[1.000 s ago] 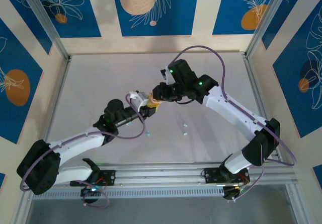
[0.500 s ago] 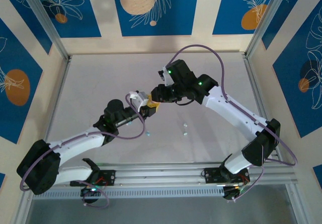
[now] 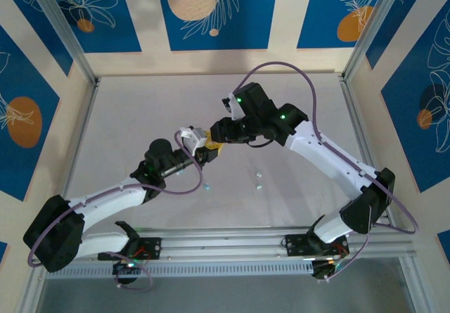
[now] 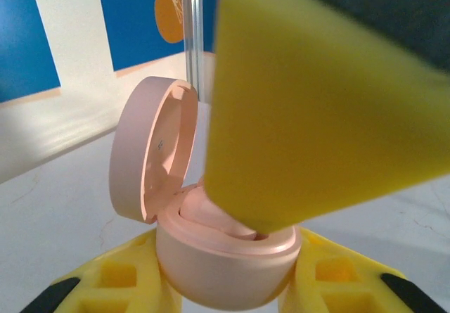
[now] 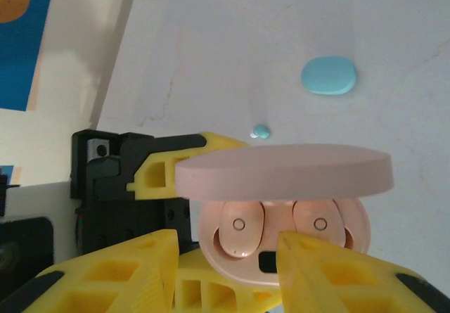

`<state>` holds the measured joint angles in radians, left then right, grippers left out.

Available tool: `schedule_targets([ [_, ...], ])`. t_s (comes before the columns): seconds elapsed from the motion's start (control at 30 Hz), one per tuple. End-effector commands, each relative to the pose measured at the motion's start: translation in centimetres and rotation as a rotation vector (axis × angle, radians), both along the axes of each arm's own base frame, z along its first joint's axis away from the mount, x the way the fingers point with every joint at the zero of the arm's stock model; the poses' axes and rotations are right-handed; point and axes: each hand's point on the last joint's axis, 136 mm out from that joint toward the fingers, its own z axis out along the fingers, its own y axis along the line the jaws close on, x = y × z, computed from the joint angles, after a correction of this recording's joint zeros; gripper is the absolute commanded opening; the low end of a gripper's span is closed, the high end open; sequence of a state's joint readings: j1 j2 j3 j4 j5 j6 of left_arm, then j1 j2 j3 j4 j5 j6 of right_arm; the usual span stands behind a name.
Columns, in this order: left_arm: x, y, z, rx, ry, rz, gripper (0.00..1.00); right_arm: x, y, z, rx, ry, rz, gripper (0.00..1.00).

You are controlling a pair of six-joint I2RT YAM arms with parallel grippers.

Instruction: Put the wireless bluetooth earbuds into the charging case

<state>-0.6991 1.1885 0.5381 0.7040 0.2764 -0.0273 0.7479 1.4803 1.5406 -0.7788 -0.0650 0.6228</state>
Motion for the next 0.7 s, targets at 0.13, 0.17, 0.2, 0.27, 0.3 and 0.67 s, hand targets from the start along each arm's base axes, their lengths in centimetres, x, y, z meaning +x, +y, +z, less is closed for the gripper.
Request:
schedule_targets([
  [0.13, -0.6, -0.3, 3.4, -0.072, -0.085, -0.026, 0.26, -0.6, -2.4, 4.4, 0.116, -0.109, -0.009, 0.45],
  [0.17, -0.7, -0.4, 3.5, -0.070, -0.088, -0.031, 0.26, -0.2, -2.9, 4.7, 0.127, -0.117, -0.030, 0.45],
  [0.2, -0.8, -0.4, 3.5, -0.070, -0.090, -0.036, 0.26, 0.3, -3.3, 5.0, 0.138, -0.123, -0.054, 0.45],
  [0.27, -1.1, -0.6, 3.6, -0.069, -0.092, -0.055, 0.26, 1.3, -4.0, 5.4, 0.156, -0.126, -0.096, 0.46],
  [0.3, -1.3, -0.7, 3.7, -0.072, -0.094, -0.066, 0.26, 1.9, -4.3, 5.5, 0.165, -0.118, -0.113, 0.48],
  [0.67, -2.3, -1.1, 6.0, -0.132, -0.104, -0.132, 0.26, 4.2, -1.4, 3.7, 0.190, 0.081, 0.000, 0.62],
])
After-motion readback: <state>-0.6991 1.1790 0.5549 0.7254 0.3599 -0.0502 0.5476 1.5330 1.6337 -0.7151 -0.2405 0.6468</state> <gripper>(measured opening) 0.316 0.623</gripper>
